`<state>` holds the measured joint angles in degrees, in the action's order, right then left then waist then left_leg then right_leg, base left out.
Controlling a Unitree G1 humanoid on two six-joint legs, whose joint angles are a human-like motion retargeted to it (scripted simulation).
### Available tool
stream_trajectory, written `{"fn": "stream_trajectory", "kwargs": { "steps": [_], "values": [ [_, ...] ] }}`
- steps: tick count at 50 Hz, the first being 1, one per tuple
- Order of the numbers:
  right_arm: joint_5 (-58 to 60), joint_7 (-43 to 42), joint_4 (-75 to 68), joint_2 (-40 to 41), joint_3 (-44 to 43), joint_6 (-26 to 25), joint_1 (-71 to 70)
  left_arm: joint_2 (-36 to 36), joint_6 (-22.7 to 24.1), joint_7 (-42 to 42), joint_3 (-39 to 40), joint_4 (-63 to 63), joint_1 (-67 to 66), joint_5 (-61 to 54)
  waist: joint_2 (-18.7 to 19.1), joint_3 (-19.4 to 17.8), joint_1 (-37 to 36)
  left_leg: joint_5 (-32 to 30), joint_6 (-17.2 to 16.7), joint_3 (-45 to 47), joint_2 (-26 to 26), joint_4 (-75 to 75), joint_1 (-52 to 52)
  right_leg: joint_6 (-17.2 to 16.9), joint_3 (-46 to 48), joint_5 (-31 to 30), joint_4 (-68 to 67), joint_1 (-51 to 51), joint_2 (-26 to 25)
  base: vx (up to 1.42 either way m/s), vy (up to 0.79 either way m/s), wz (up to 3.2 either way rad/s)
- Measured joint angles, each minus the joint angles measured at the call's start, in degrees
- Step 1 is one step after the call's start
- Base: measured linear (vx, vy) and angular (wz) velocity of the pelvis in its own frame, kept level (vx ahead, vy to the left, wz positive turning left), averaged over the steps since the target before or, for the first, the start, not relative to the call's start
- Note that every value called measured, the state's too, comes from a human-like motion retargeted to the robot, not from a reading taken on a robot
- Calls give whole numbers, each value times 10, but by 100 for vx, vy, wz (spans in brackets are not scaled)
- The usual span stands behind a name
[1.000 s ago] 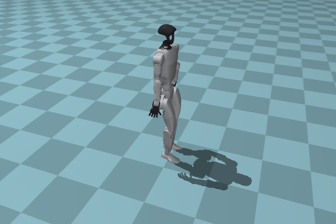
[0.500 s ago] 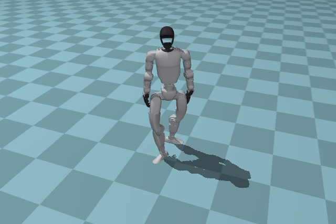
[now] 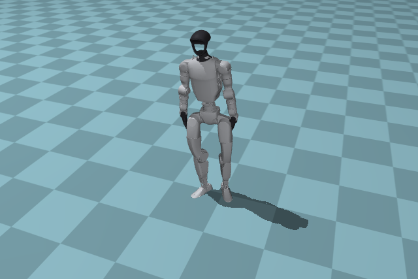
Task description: In place motions
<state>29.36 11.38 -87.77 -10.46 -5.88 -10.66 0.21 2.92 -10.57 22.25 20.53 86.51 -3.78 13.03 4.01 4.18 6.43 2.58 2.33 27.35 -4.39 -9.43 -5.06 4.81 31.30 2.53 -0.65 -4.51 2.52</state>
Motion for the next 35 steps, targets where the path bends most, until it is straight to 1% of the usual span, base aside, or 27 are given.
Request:
{"fn": "stream_trajectory", "kwargs": {
  "steps": [1,2,3,4,5,10,19,26,30,32,35],
  "values": [
    [-4,2,-2,0,-1,-1,0,2,0,3,-2,2,1,6,7,5,19,15,-16,-26,-3,-14,-7,-1,13,1,1,0,-3,16,8,39],
    [-9,3,-4,2,0,-2,1,3,-1,6,-3,3,2,12,12,9,29,26,-29,-29,-9,-21,-8,-1,16,2,1,0,-5,15,8,20],
    [-14,4,-6,4,2,-4,4,5,-2,8,-2,4,0,17,11,12,24,28,-38,13,-21,-18,3,-1,1,1,-1,-2,-6,14,7,-32],
    [-19,3,-9,7,2,-4,6,6,-3,8,-1,4,-1,22,11,13,24,28,-39,16,-21,-11,9,-2,-4,1,-3,-1,-6,13,6,-49],
    [-26,2,-13,9,2,-5,8,8,-4,8,1,4,-1,26,12,13,27,26,-37,-1,-14,-2,12,-2,-4,2,-5,1,-7,13,6,-22],
    [-30,2,-36,16,7,-7,24,14,-5,1,18,6,-10,13,8,25,17,33,-37,18,-6,27,39,0,-17,2,-10,7,-11,14,4,-29],
    [0,-2,-50,17,25,-15,26,23,-17,5,47,28,-16,-20,2,35,14,46,-39,22,-6,35,41,-2,-22,-2,-13,3,-14,4,0,-4],
    [-21,6,-38,14,30,-15,4,18,-14,3,39,23,-18,-6,-2,23,4,46,-32,9,-2,28,16,-2,-9,-8,-5,-6,-9,-7,-3,16],
    [-31,18,-25,12,21,-13,-7,11,-7,-3,25,17,-7,7,-9,9,-4,48,-30,-14,8,15,-15,-4,27,-13,9,-8,6,-18,1,87],
    [-31,25,-19,10,19,-11,-3,6,-3,-11,16,13,-7,10,-13,9,-3,81,-36,57,-1,22,-4,-5,59,-13,15,-7,16,-13,6,143],
    [-24,30,-15,8,20,-12,1,1,3,-18,6,9,-9,10,-17,16,-4,117,-72,243,-30,30,37,-5,105,-12,19,-10,28,-11,7,149]
  ]
}}
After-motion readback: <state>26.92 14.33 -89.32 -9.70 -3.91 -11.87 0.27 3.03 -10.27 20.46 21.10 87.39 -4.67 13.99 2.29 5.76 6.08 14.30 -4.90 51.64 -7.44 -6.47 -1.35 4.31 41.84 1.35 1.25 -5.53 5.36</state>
